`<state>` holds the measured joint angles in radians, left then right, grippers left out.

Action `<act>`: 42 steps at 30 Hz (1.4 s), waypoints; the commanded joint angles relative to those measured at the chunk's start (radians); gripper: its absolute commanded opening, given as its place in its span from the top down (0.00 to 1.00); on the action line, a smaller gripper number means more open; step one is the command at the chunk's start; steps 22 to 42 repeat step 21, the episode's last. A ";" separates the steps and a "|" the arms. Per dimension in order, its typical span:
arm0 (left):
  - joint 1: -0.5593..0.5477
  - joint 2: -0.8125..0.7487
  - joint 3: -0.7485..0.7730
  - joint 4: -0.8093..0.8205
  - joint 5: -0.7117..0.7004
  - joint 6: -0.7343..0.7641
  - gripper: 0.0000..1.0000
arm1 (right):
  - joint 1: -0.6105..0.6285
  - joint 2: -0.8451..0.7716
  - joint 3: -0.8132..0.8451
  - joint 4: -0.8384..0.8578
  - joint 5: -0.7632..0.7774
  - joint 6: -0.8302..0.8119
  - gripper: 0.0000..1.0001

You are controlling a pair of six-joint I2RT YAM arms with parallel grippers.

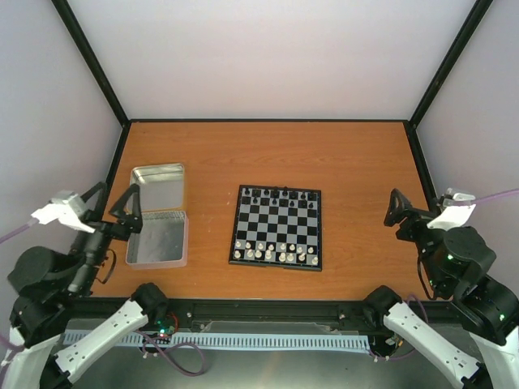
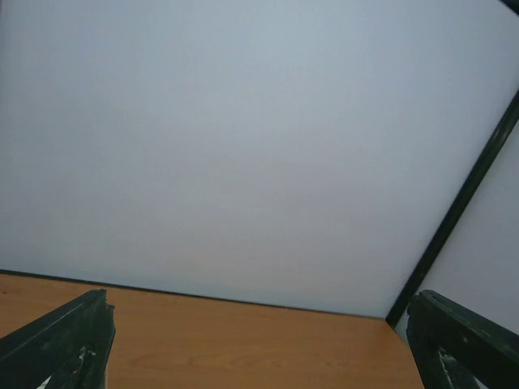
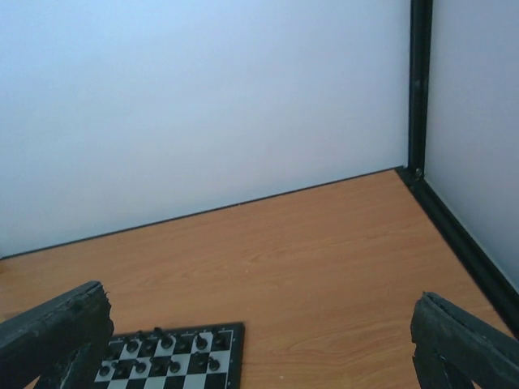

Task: Set up the chess pieces on the board
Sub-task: Reset both arms

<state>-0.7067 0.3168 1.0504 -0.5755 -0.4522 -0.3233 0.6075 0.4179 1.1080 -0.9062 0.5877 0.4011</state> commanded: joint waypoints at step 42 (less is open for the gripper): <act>0.005 -0.018 0.082 -0.104 -0.084 0.058 0.00 | 0.004 -0.154 0.013 -0.031 0.108 -0.040 0.00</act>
